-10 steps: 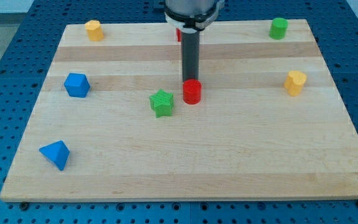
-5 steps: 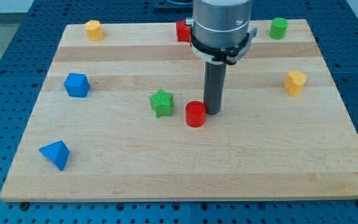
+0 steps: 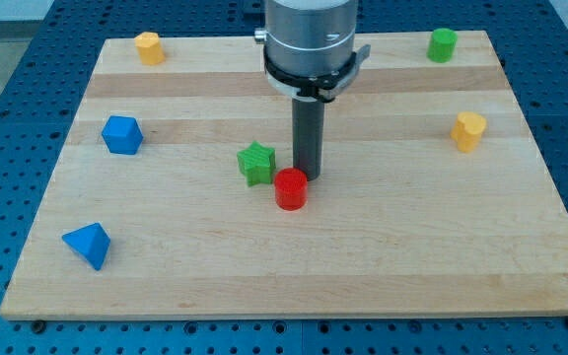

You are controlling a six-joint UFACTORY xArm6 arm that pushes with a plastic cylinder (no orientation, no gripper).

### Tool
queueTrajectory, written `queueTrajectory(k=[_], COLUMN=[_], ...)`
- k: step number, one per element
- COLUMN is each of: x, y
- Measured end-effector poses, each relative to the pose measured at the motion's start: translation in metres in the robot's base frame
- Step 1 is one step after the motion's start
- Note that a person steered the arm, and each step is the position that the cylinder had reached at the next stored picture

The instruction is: Move the red circle towards bottom center

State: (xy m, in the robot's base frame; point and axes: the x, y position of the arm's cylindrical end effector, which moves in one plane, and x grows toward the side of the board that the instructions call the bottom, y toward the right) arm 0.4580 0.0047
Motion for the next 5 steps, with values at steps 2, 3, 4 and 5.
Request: queueTrajectory(k=[2, 3, 4, 5], x=[0.000, 0.001, 0.009, 0.022], y=[-0.022, -0.024, -0.025, -0.025])
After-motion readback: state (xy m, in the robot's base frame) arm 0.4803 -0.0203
